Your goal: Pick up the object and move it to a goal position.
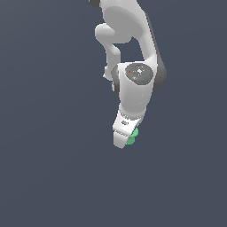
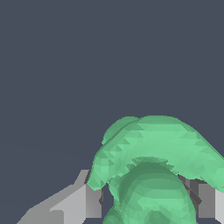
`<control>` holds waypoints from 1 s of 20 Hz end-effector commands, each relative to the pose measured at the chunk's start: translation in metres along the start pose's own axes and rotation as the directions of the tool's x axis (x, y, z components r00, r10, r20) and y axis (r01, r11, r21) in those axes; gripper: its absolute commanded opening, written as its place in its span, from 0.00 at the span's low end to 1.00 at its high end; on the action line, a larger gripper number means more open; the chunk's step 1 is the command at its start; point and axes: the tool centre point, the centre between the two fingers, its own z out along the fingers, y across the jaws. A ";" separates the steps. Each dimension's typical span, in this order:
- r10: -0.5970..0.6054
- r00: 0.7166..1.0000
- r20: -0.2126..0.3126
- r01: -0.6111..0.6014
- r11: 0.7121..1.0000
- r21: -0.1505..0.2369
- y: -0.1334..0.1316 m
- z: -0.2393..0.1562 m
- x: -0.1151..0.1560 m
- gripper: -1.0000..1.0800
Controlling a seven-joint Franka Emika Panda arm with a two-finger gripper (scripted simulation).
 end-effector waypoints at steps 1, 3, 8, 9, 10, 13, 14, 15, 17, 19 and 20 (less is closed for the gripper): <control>0.001 1.000 0.000 -0.001 1.000 0.001 0.000 -0.013 0.021 0.00; 0.002 1.000 0.000 -0.002 1.000 0.001 0.001 -0.022 0.036 0.00; 0.002 1.000 0.000 -0.002 1.000 0.001 0.003 -0.040 0.068 0.00; 0.002 1.000 0.000 -0.002 1.000 0.001 0.003 -0.042 0.072 0.00; 0.002 1.000 0.000 -0.002 1.000 0.001 0.003 -0.045 0.077 0.00; 0.002 1.000 0.000 -0.002 1.000 0.001 0.004 -0.051 0.087 0.00; 0.002 1.000 0.000 -0.002 1.000 0.001 0.005 -0.052 0.090 0.00; 0.002 1.000 0.000 -0.002 1.000 0.001 0.005 -0.054 0.093 0.00; 0.001 1.000 0.001 -0.001 1.000 0.001 0.005 -0.056 0.097 0.00; 0.001 1.000 0.001 -0.001 1.000 0.001 0.006 -0.058 0.100 0.00; 0.001 1.000 0.001 -0.001 1.000 0.001 0.006 -0.058 0.101 0.00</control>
